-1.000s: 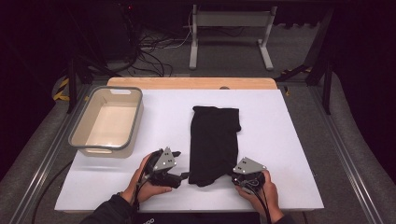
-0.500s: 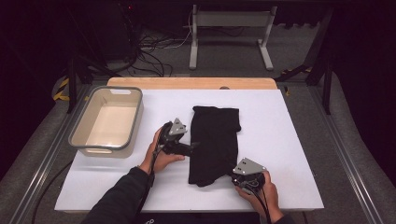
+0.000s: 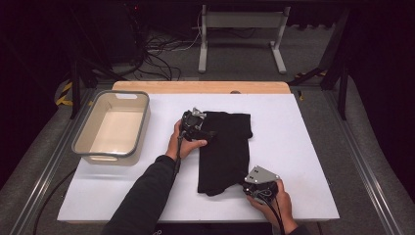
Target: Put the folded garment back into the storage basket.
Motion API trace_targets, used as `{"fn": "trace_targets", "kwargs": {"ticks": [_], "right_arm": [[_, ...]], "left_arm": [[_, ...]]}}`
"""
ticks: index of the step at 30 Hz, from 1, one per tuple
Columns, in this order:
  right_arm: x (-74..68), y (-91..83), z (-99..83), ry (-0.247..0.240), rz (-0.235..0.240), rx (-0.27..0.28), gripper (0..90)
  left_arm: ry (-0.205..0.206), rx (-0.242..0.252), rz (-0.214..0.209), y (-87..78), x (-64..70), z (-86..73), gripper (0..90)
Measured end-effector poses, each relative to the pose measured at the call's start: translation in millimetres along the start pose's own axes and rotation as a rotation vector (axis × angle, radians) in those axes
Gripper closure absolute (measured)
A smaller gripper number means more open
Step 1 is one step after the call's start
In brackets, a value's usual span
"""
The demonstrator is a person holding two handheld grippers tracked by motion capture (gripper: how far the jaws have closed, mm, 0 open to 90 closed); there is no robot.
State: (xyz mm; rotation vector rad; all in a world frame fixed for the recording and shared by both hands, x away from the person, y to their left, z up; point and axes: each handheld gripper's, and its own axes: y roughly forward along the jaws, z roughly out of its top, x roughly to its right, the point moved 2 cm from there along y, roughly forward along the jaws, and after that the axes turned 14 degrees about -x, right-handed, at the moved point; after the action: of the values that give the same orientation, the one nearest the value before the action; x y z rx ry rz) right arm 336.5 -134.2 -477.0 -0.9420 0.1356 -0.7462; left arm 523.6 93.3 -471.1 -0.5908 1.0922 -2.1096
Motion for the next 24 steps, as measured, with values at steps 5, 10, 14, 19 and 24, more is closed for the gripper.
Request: {"fn": "trace_targets", "kwargs": {"ticks": [5,10,14,19,24], "right_arm": [[-0.2,0.0,0.2,-0.009,0.004,0.000,75.1],[-0.6,-0.1,0.2,-0.012,0.005,0.000,75.1],[-0.4,-0.3,0.3,-0.016,0.009,0.003,75.2],[0.9,-0.3,0.4,-0.011,0.018,0.007,75.3],[3.6,-3.0,0.5,0.006,0.035,0.021,75.5]], "left_arm": [[0.031,-0.008,-0.030,2.5,6.3,3.3,27.9],[0.029,-0.001,-0.074,1.2,7.3,2.6,50.8],[0.045,0.005,-0.108,1.7,10.6,2.7,72.9],[0.051,0.015,-0.107,0.8,10.5,3.1,77.4],[0.071,0.030,-0.086,-2.5,12.7,5.2,79.3]]}}
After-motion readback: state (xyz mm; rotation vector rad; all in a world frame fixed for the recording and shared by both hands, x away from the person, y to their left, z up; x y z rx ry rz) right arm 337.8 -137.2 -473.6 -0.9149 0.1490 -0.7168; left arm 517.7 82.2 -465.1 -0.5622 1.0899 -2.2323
